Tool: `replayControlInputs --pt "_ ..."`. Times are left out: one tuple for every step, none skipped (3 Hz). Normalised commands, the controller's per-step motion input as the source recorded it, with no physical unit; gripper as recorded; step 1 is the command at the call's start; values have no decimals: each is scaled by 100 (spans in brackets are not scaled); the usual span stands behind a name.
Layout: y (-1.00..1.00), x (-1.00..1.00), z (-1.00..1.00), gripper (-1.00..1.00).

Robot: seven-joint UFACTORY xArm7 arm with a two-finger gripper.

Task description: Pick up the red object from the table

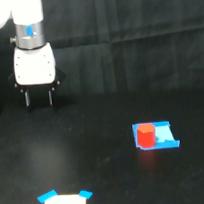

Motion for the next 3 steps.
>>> replayControlInputs --pt "-20 100 -60 100" --pt "-48 100 -48 100" --pt "-59 100 2 83"
